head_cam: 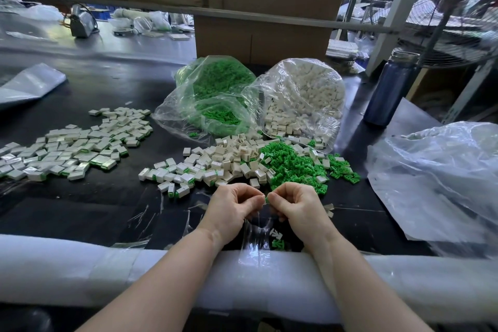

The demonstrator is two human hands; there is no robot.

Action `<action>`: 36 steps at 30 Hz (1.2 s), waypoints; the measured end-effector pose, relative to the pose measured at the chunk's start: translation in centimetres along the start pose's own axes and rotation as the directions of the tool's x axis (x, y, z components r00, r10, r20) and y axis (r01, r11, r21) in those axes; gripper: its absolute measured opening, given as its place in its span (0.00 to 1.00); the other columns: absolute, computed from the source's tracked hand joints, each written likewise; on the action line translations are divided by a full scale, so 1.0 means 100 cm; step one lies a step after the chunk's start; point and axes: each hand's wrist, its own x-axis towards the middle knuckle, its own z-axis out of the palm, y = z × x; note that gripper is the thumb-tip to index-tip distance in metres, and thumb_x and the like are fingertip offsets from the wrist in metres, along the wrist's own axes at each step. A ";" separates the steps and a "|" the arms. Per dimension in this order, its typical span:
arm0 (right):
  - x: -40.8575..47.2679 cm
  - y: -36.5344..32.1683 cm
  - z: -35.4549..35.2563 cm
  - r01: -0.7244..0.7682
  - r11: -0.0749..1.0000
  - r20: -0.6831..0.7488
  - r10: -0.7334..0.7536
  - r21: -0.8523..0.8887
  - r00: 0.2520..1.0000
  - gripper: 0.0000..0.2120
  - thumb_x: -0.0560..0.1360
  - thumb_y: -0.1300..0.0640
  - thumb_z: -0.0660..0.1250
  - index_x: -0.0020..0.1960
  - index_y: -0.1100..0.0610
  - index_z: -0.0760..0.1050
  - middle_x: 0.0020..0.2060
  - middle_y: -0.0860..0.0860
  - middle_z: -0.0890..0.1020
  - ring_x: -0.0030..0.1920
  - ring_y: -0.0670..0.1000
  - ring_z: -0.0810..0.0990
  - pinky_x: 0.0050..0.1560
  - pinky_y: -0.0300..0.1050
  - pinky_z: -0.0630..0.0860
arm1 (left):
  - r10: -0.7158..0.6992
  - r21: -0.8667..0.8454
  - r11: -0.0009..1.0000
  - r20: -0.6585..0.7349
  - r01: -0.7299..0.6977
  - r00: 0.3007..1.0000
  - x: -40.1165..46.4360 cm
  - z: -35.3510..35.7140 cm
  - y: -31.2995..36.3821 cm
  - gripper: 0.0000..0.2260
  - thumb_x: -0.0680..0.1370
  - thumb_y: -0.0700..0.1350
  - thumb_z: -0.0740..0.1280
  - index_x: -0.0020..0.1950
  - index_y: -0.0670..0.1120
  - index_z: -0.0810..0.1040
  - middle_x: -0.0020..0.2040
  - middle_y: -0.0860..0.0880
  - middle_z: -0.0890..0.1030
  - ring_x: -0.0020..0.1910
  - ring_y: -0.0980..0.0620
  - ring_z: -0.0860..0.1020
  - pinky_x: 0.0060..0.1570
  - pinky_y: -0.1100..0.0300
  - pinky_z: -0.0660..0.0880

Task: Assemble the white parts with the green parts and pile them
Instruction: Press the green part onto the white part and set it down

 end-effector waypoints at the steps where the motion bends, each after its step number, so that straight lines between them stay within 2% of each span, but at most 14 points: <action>1: 0.000 0.000 0.000 -0.004 1.000 0.003 0.004 0.008 1.000 0.11 0.74 0.65 0.68 0.34 0.57 0.76 0.23 0.46 0.77 0.24 0.39 0.73 0.27 0.32 0.71 | -0.003 -0.007 1.000 0.002 0.003 1.000 0.000 0.000 0.000 0.05 0.74 0.37 0.69 0.47 0.38 0.82 0.37 0.47 0.82 0.33 0.61 0.78 0.37 0.70 0.74; 9: 0.001 0.001 0.000 -0.019 1.000 -0.013 0.019 0.000 1.000 0.11 0.74 0.65 0.67 0.34 0.57 0.76 0.23 0.46 0.77 0.23 0.40 0.73 0.27 0.33 0.70 | -0.003 -0.010 1.000 0.014 0.003 1.000 -0.001 0.001 0.002 0.05 0.74 0.37 0.69 0.47 0.37 0.81 0.39 0.44 0.82 0.37 0.54 0.79 0.40 0.68 0.76; 13: 0.001 0.000 0.000 0.030 0.997 0.020 -0.029 -0.074 0.999 0.11 0.73 0.64 0.69 0.33 0.56 0.76 0.25 0.48 0.76 0.25 0.40 0.72 0.30 0.34 0.70 | 0.016 0.006 1.000 0.018 -0.016 1.000 -0.002 0.001 0.002 0.05 0.74 0.37 0.69 0.47 0.36 0.81 0.40 0.42 0.82 0.38 0.53 0.79 0.40 0.68 0.76; 17: 0.001 0.002 0.001 0.017 0.999 -0.031 -0.016 0.027 0.999 0.09 0.73 0.65 0.69 0.34 0.60 0.77 0.22 0.46 0.76 0.24 0.41 0.73 0.27 0.33 0.70 | 0.008 -0.029 1.000 0.019 -0.007 1.000 -0.001 0.001 0.002 0.05 0.74 0.38 0.69 0.47 0.37 0.81 0.41 0.41 0.82 0.39 0.52 0.80 0.41 0.65 0.77; 22: 0.002 0.004 0.000 0.005 0.986 -0.072 0.007 0.166 0.997 0.06 0.71 0.63 0.72 0.35 0.61 0.78 0.26 0.51 0.80 0.27 0.45 0.77 0.29 0.37 0.73 | -0.003 -0.063 0.998 0.043 0.005 0.999 -0.001 0.003 0.002 0.03 0.76 0.38 0.67 0.45 0.42 0.81 0.37 0.43 0.81 0.37 0.52 0.80 0.42 0.61 0.78; 25: 0.000 0.003 -0.001 0.009 0.981 -0.045 0.000 0.194 0.999 0.05 0.70 0.64 0.72 0.35 0.60 0.79 0.29 0.54 0.82 0.29 0.48 0.79 0.30 0.38 0.75 | -0.011 -0.036 0.999 0.054 0.013 0.999 -0.001 0.003 0.002 0.05 0.76 0.38 0.66 0.43 0.46 0.80 0.34 0.47 0.77 0.35 0.53 0.77 0.43 0.57 0.76; 28: 0.000 0.002 0.000 0.040 0.983 -0.003 -0.040 0.182 0.999 0.07 0.69 0.65 0.73 0.34 0.58 0.79 0.27 0.51 0.82 0.28 0.45 0.79 0.29 0.35 0.74 | -0.020 0.019 1.000 0.047 0.020 0.999 -0.002 0.002 0.004 0.03 0.71 0.42 0.66 0.39 0.49 0.78 0.33 0.47 0.76 0.35 0.51 0.74 0.43 0.53 0.75; 32: -0.001 0.001 -0.001 0.061 0.979 0.021 -0.066 0.197 0.998 0.09 0.69 0.66 0.72 0.33 0.56 0.79 0.27 0.51 0.81 0.28 0.45 0.79 0.28 0.35 0.73 | -0.021 0.051 0.999 0.043 0.019 0.999 -0.003 0.001 0.004 0.08 0.72 0.36 0.66 0.38 0.49 0.77 0.34 0.46 0.76 0.35 0.50 0.73 0.44 0.49 0.76; 35: 0.000 0.002 -0.002 0.061 0.977 0.016 -0.065 0.205 0.998 0.10 0.70 0.66 0.72 0.32 0.54 0.80 0.28 0.51 0.82 0.29 0.46 0.80 0.30 0.36 0.75 | -0.017 0.024 1.000 0.049 0.016 0.999 -0.003 0.001 0.007 0.02 0.69 0.43 0.67 0.38 0.50 0.77 0.34 0.46 0.78 0.35 0.51 0.75 0.46 0.49 0.76; 36: 0.000 0.003 -0.002 0.061 0.978 0.015 -0.065 0.200 0.998 0.11 0.70 0.66 0.72 0.32 0.54 0.80 0.28 0.51 0.82 0.30 0.46 0.80 0.31 0.36 0.75 | -0.017 0.029 0.999 0.048 0.016 0.999 -0.004 0.001 0.007 0.02 0.67 0.46 0.66 0.38 0.50 0.78 0.35 0.47 0.78 0.36 0.52 0.75 0.46 0.50 0.76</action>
